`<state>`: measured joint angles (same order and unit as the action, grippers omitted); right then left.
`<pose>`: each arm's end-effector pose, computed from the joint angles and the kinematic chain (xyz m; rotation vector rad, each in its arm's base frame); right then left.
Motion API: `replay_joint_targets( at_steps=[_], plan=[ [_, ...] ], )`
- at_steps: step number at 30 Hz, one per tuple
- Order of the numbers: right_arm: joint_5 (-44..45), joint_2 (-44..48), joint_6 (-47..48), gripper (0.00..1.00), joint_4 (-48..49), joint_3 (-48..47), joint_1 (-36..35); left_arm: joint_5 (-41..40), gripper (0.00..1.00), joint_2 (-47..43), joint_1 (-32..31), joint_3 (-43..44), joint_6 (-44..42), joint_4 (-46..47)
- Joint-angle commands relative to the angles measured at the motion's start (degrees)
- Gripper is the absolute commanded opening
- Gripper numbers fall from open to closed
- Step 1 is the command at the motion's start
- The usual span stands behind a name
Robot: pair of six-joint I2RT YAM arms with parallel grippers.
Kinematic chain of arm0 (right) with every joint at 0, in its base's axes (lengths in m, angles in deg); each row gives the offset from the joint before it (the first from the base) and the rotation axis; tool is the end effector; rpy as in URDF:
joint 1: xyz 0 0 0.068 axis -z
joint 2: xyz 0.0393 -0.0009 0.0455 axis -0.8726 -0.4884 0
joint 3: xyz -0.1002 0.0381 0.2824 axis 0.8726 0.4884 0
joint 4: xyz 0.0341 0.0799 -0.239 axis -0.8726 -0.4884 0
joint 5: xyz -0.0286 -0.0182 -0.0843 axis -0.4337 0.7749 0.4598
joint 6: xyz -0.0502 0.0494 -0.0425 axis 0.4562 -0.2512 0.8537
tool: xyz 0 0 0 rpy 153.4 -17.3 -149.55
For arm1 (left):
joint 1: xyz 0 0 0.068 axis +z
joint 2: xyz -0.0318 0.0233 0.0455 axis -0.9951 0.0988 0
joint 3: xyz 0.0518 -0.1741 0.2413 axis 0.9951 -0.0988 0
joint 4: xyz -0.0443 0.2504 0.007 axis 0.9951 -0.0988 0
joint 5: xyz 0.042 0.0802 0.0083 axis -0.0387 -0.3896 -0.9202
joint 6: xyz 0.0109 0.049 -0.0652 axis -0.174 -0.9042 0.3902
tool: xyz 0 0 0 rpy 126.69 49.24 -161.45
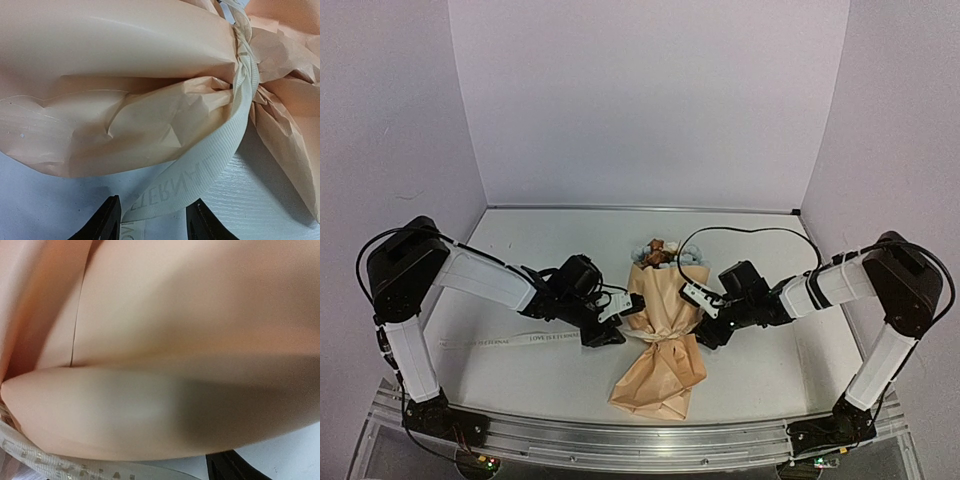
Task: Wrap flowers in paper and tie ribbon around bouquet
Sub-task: Pick up the half-tied ribbon from the folded bouquet.
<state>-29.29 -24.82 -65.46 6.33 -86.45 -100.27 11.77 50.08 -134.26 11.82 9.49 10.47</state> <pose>0.2537 0.2305 0.1349 -1.2667 2.1013 0.4521 0.2316 -0.3068 0.1406 1.6444 1.8566 -0.5273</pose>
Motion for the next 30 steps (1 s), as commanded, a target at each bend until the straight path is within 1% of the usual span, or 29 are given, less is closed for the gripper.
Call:
replay_joint_targets(
  at_steps=[1,4,5,7,8,10,12,13,14,15,17,19,21,23,26,28,30],
  plan=[
    [1.5,-0.8,-1.3,0.68,2.2,-1.5,0.2,0.0,0.47,0.4,0.1,1.7,-1.0,1.2],
    [1.8,-0.9,-2.5,0.67,2.8,-1.2,0.2,-1.6,0.43,1.9,0.2,1.7,-0.7,4.1],
    [2.0,-0.9,-3.1,0.66,3.1,-1.0,0.2,-2.0,0.38,2.5,0.1,2.0,-0.6,4.6],
    [2.0,-0.6,-4.4,0.61,3.8,-0.4,0.2,-4.3,0.19,2.7,0.1,1.8,0.1,6.4],
    [2.0,-0.4,-5.2,0.55,4.0,-0.1,0.2,-5.5,0.11,2.2,0.1,1.3,0.6,7.3],
    [1.8,0.7,-6.9,0.39,4.2,0.7,0.2,-8.6,0.01,0.3,0.1,-0.1,3.0,9.3],
    [2.4,2.1,-8.5,0.16,4.2,1.9,0.2,-11.0,0.00,-2.3,0.2,-1.5,5.1,10.1],
    [3.0,2.8,-9.5,0.08,4.1,2.5,0.2,-12.5,0.00,-3.2,0.2,-2.4,6.8,10.5],
    [3.6,3.8,-10.2,0.02,4.1,3.1,0.2,-14.0,0.00,-4.3,0.2,-3.0,8.6,11.0],
    [4.0,4.6,-11.0,0.00,4.0,3.9,0.2,-14.9,0.00,-5.0,0.2,-3.6,10.0,11.2],
    [5.0,6.2,-12.5,0.00,2.9,5.0,0.2,-17.3,0.00,-6.4,0.2,-4.8,13.4,11.4],
    [6.0,8.3,-14.5,0.00,-1.0,5.4,0.2,-22.0,0.00,-7.5,0.2,-6.3,17.2,12.0],
    [6.6,10.0,-16.7,0.00,-3.9,6.1,0.2,-24.6,0.00,-8.7,0.2,-7.9,20.5,12.2],
    [8.5,11.2,-19.4,0.00,-5.5,6.9,0.2,-25.8,0.00,-10.1,0.2,-9.3,23.7,12.4],
    [14.0,12.3,-20.7,0.00,-5.6,9.2,0.2,-27.9,0.00,-11.9,0.2,-11.9,28.3,13.3],
    [17.6,13.2,-20.6,0.00,-5.6,10.8,0.2,-28.0,0.00,-13.1,0.1,-13.6,30.1,13.9],
    [18.5,13.9,-20.9,0.00,-7.5,11.2,0.2,-27.1,0.00,-14.2,-0.2,-14.7,31.1,14.1]
  ],
)
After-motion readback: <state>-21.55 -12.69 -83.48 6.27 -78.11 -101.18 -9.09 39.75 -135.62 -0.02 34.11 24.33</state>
